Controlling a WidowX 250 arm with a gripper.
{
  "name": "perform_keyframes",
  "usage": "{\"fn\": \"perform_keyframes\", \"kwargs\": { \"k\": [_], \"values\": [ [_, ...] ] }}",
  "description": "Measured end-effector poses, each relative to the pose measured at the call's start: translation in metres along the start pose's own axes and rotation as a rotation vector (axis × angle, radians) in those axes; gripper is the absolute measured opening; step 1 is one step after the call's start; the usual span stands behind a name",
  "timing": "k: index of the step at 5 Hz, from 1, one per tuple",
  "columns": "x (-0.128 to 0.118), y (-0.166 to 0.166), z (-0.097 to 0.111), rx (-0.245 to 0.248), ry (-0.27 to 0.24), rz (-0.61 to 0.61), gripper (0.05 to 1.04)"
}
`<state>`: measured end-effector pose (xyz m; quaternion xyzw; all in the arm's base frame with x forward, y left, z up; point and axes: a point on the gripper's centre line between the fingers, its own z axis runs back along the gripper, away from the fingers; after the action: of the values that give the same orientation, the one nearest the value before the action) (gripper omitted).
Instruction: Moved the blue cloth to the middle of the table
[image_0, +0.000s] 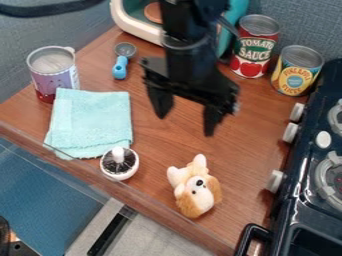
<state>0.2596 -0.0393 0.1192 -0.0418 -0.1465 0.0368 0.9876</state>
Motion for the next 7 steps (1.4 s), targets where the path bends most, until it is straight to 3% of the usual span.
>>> {"fn": "perform_keyframes", "kwargs": {
  "k": [1, 2, 3, 4, 5, 7],
  "values": [
    [-0.001, 0.026, 0.011, 0.030, -0.028, 0.090, 1.001],
    [-0.015, 0.065, 0.025, 0.093, -0.047, 0.196, 1.001],
    [-0.028, 0.110, 0.029, 0.193, -0.023, 0.283, 1.000],
    [-0.040, 0.147, 0.014, 0.212, 0.029, 0.349, 1.001],
    [-0.045, 0.172, -0.011, 0.172, 0.030, 0.383, 1.000],
    [-0.039, 0.168, -0.049, 0.199, 0.043, 0.355, 1.000]
  ]
}}
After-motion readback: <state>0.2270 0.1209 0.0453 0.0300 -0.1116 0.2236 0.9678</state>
